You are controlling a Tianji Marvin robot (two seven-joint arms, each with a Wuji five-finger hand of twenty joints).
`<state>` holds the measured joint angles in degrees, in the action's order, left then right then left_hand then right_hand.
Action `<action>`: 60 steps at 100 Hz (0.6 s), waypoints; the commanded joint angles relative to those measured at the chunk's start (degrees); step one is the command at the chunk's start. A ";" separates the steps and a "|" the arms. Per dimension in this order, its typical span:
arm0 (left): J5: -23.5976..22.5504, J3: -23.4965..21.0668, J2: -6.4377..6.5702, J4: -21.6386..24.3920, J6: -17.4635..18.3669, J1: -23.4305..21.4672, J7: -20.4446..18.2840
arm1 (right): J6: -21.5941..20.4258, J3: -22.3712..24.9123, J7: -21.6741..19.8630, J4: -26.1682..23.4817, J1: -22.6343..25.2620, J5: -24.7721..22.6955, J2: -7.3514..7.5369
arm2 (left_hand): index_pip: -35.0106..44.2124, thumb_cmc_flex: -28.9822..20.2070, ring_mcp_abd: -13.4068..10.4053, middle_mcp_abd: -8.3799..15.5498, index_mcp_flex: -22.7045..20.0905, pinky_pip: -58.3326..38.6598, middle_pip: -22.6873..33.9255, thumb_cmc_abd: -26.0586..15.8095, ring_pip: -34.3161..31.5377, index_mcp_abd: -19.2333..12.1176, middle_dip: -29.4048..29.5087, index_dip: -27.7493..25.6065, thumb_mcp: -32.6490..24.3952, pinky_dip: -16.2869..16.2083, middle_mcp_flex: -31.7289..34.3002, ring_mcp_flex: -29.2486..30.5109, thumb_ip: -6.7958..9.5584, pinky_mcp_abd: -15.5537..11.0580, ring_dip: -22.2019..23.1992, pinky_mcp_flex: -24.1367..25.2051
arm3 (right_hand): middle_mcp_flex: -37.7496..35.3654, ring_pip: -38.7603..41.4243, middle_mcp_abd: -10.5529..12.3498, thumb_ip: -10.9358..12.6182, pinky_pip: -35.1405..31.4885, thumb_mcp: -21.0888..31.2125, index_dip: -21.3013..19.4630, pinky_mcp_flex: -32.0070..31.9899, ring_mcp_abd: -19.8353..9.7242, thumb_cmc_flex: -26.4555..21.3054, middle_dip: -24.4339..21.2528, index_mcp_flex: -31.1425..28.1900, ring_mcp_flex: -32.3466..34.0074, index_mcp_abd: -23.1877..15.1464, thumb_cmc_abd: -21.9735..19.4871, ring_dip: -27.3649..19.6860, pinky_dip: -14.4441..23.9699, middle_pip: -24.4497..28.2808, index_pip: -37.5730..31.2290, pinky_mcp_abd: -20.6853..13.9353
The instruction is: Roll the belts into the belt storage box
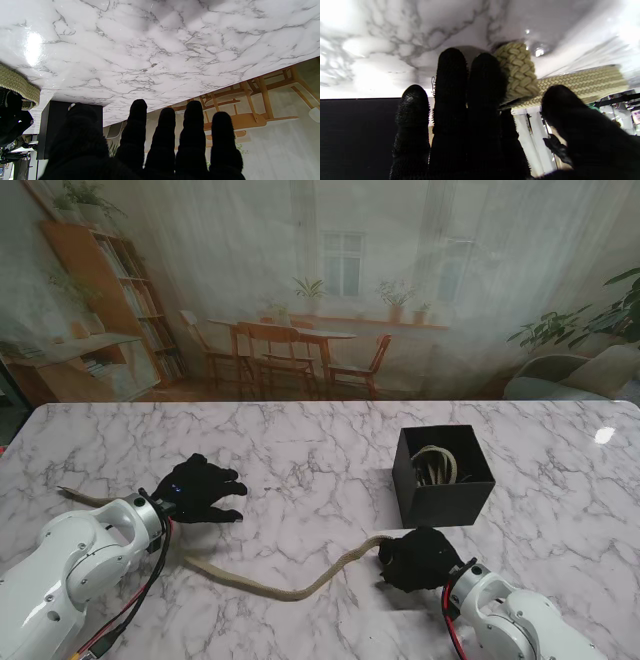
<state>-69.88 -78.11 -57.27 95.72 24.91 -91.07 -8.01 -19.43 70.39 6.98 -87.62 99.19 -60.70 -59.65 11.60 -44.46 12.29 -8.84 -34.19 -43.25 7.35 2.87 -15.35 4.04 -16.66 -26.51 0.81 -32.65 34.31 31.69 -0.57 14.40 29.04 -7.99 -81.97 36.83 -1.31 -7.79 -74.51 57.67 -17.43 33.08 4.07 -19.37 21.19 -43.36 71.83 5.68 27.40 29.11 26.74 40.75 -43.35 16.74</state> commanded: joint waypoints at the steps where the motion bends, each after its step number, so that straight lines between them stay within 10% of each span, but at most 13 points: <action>1: 0.14 0.30 -0.13 0.25 -0.18 -0.10 -0.92 | -0.65 0.26 -3.21 -1.51 0.22 0.02 0.52 | -0.03 -1.22 0.55 -0.10 0.91 1.36 0.21 -2.67 0.12 1.00 -0.51 -0.13 0.76 0.42 0.29 0.54 -0.37 2.18 0.69 0.54 | -1.75 -6.78 1.54 1.43 0.83 -1.18 -2.73 -1.81 -3.35 4.26 -1.71 -0.09 -1.93 4.19 -0.82 -1.58 1.22 -5.57 1.15 -1.68; 19: 0.34 0.49 -0.14 0.29 -0.46 -0.16 -1.21 | -3.78 2.78 -15.12 -6.81 1.39 1.67 1.55 | 0.05 -1.19 0.60 -0.08 0.74 1.39 0.23 -2.69 0.13 0.98 -0.53 -0.15 0.76 0.49 0.36 0.56 -0.37 2.18 0.69 0.58 | 4.51 -14.80 4.64 3.24 3.45 2.56 -3.99 -5.09 -7.51 2.95 -3.35 8.90 -9.09 6.37 2.44 -6.15 1.19 -15.30 6.61 -4.17; 33: 0.54 0.55 -0.16 0.34 -0.62 -0.18 -1.31 | -5.65 3.94 -20.63 -9.50 1.71 2.11 2.19 | 0.12 -1.22 0.57 -0.02 0.61 1.36 0.23 -2.73 0.11 0.89 -0.52 -0.17 0.75 0.51 0.39 0.63 -0.37 2.14 0.69 0.50 | 7.18 -16.63 5.36 2.73 5.81 31.41 -6.63 -5.91 -8.77 -5.83 -2.01 12.73 -12.05 5.53 20.36 -8.24 0.81 -17.34 7.92 -7.02; 50: 0.93 0.57 -0.21 0.33 -0.67 -0.06 -1.24 | -4.58 3.85 -21.83 -10.30 1.71 -0.52 2.43 | 0.26 -1.34 0.65 -0.02 0.32 1.31 0.22 -2.81 0.11 0.93 -0.53 -0.23 0.74 0.52 0.37 0.59 -0.37 2.18 0.70 0.44 | 7.42 -17.93 8.75 6.11 6.36 32.28 -7.64 -3.09 -11.63 -13.21 -5.37 14.03 -11.01 5.69 21.47 -11.19 -0.69 -18.60 6.78 -11.01; 60: 1.02 0.69 -0.20 0.41 -0.60 0.08 -1.50 | -4.18 3.28 -20.49 -9.74 1.37 -3.27 2.50 | 0.31 -1.36 0.62 -0.04 0.23 1.31 0.25 -2.79 0.09 0.90 -0.54 -0.25 0.76 0.54 0.45 0.63 -0.38 2.14 0.71 0.42 | 5.61 -17.14 9.89 -0.22 5.73 30.58 -8.20 -0.69 -12.84 -14.17 -7.98 11.52 -9.63 4.85 23.89 -13.83 -2.58 -18.85 3.64 -13.66</action>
<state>-69.00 -77.72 -57.32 95.84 24.40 -91.13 -8.44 -23.99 74.14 -14.25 -97.82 100.60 -62.56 -57.25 11.60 -44.45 12.29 -8.84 -34.20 -43.25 7.36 2.87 -15.35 4.04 -16.66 -26.51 0.81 -32.63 34.31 31.70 -0.57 14.40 29.04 -7.99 -74.70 21.49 6.55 -5.49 -68.47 80.48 -23.94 31.30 -5.20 -31.29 14.55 -30.90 60.47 10.05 47.83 16.90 25.46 23.49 -37.05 5.72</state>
